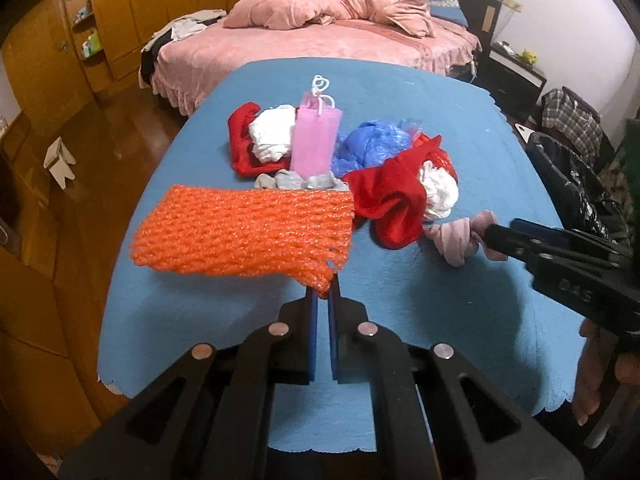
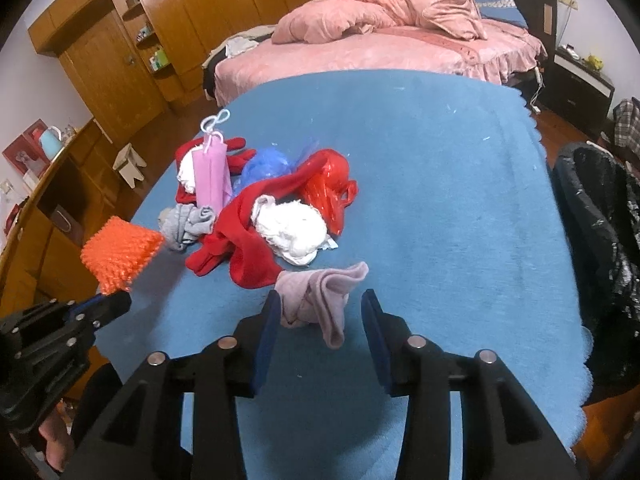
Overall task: Collect trash
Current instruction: 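Lift both held items over the black bin and open both tools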
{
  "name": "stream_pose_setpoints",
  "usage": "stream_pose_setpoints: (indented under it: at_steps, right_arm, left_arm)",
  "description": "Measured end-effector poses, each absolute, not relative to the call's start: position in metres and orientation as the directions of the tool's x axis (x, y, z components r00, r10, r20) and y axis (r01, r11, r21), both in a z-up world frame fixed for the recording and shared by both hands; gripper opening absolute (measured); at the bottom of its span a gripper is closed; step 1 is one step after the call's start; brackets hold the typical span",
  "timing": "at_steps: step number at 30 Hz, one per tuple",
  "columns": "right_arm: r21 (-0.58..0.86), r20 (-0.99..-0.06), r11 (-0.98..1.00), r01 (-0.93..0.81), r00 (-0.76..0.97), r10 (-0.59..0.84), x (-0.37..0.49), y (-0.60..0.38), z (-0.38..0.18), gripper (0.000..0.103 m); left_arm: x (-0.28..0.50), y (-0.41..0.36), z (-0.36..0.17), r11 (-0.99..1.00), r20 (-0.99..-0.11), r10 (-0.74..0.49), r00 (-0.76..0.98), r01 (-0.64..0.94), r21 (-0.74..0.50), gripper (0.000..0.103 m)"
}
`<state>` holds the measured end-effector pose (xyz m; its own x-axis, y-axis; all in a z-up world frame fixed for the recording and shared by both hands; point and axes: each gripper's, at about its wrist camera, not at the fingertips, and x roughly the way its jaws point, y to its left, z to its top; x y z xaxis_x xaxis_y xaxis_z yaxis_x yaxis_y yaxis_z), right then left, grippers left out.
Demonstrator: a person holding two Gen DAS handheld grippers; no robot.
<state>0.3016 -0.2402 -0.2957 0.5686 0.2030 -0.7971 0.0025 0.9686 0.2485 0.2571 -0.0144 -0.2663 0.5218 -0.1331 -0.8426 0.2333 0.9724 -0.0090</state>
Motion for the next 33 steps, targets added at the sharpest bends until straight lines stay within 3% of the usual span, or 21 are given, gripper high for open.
stream_pose_setpoints:
  at_steps: [1, 3, 17, 33]
  right_arm:
    - [0.256, -0.802, 0.967, 0.001, 0.558, 0.212, 0.304, -0.24, -0.299, 0.032]
    - [0.283, -0.815, 0.959, -0.006, 0.526, 0.244, 0.31, -0.24, -0.309, 0.005]
    - [0.3, -0.764, 0.954, -0.022, 0.593, 0.254, 0.281, -0.254, -0.264, 0.004]
    - [0.262, -0.72, 0.96, 0.097, 0.682, 0.128, 0.237, -0.355, -0.199, 0.004]
  left_arm:
    - [0.258, -0.015, -0.267, 0.972, -0.843, -0.136, 0.521, 0.235, -0.011, 0.004]
    - [0.257, -0.015, -0.267, 0.972, -0.843, -0.137, 0.52, 0.236, -0.013, 0.004]
    - [0.236, -0.046, -0.232, 0.961, -0.821, -0.151, 0.551, 0.278, 0.01, 0.004]
    - [0.211, -0.147, -0.189, 0.923, -0.794, -0.225, 0.565, 0.384, 0.012, 0.004]
